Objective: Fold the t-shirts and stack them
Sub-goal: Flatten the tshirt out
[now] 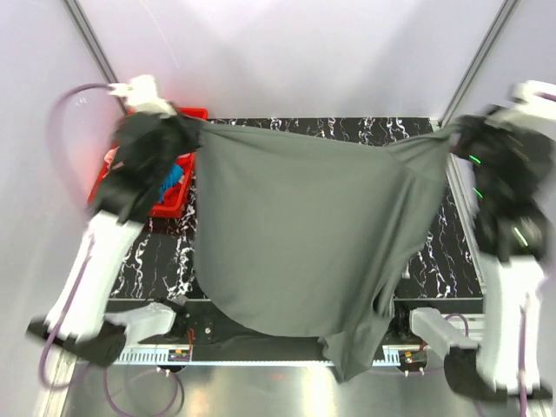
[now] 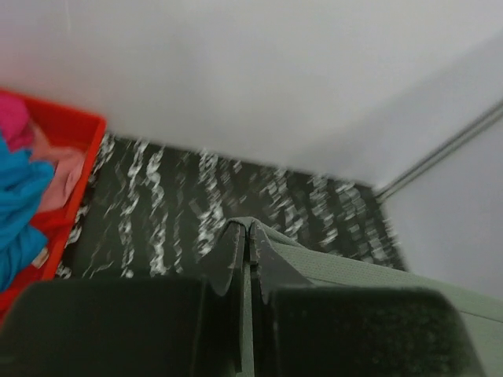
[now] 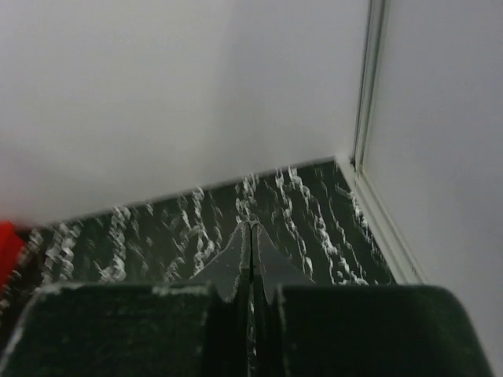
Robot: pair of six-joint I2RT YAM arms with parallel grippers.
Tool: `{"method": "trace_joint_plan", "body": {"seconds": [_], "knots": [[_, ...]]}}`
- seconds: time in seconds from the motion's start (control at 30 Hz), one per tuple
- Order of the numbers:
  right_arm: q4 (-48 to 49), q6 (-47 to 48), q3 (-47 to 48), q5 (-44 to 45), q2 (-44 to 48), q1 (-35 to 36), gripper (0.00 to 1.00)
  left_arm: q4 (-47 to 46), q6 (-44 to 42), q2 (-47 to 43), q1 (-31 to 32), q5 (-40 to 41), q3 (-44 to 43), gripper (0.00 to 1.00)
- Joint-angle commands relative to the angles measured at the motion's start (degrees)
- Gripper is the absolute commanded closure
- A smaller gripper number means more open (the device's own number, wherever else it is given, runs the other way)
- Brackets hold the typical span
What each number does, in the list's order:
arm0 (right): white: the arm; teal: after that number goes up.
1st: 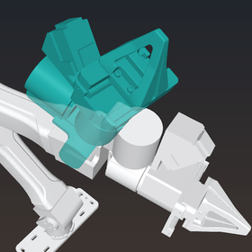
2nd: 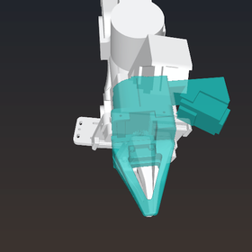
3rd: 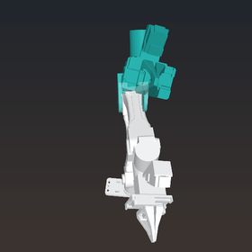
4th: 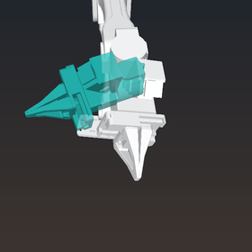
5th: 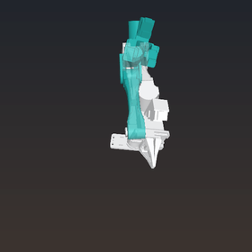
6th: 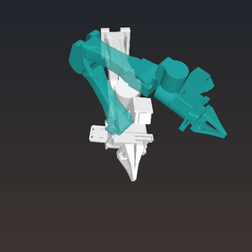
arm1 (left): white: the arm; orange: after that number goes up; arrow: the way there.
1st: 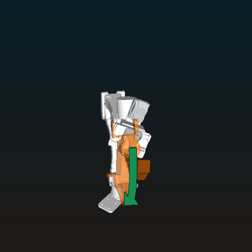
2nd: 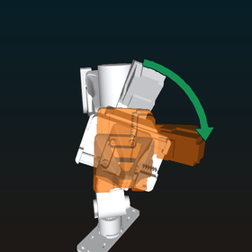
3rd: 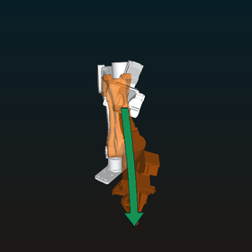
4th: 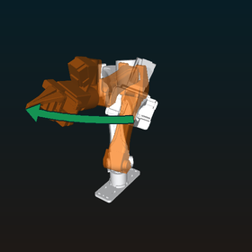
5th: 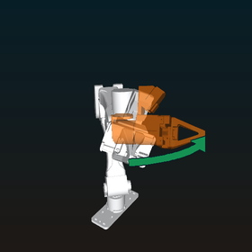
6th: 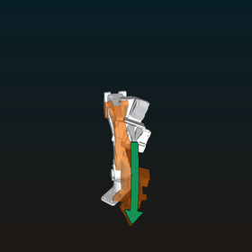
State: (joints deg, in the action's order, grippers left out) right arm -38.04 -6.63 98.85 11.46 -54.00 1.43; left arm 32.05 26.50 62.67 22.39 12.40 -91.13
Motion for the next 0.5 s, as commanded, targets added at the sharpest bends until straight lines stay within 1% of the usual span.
{"method": "trace_joint_plan", "body": {"seconds": [0.0,0.03,0.1,0.13,0.2,0.23,0.3,0.33,0.4,0.43,0.47], "knots": [[15.3,4.6,-13.7,0.0,-7.8,-0.1,1.00,-3.4,-2.4,7.6,-1.9,2.9,5.9,1.00],[20.2,4.9,-19.4,-0.5,-8.7,-0.1,1.00,-5.3,-2.4,11.6,-2.5,2.3,6.7,1.00],[25.0,5.3,-24.6,-0.7,-12.5,-0.1,1.00,-7.3,-2.2,16.3,-4.3,1.5,8.3,1.00],[29.9,5.2,-28.9,-0.9,-15.9,-0.2,1.00,-9.3,-2.3,21.1,-4.7,1.4,8.7,1.00],[34.9,5.1,-31.9,-2.8,-20.5,-0.2,1.00,-11.1,-2.8,27.2,-5.9,1.0,8.3,1.00],[39.3,5.1,-33.0,-3.2,-26.2,-0.2,1.00,-13.1,-2.9,33.2,-6.3,0.4,7.6,1.00],[40.7,4.6,-31.5,-4.0,-33.2,-0.2,1.00,-14.2,-3.0,39.0,-7.5,0.2,4.3,1.00],[39.5,4.5,-28.0,-4.4,-40.4,-0.1,1.00,-14.2,-2.9,45.0,-8.1,-0.3,2.6,1.00],[35.8,3.5,-23.0,-4.9,-47.4,-0.2,1.00,-12.5,-2.9,50.2,-9.6,0.2,-1.5,1.00],[32.5,2.3,-17.9,-5.7,-53.3,-0.1,1.00,-12.3,-3.2,51.9,-9.8,0.7,-4.5,1.00],[31.3,1.8,-15.6,-7.4,-55.7,-0.2,1.00,-12.5,-3.6,54.7,-10.1,1.0,-5.7,1.00]]}}
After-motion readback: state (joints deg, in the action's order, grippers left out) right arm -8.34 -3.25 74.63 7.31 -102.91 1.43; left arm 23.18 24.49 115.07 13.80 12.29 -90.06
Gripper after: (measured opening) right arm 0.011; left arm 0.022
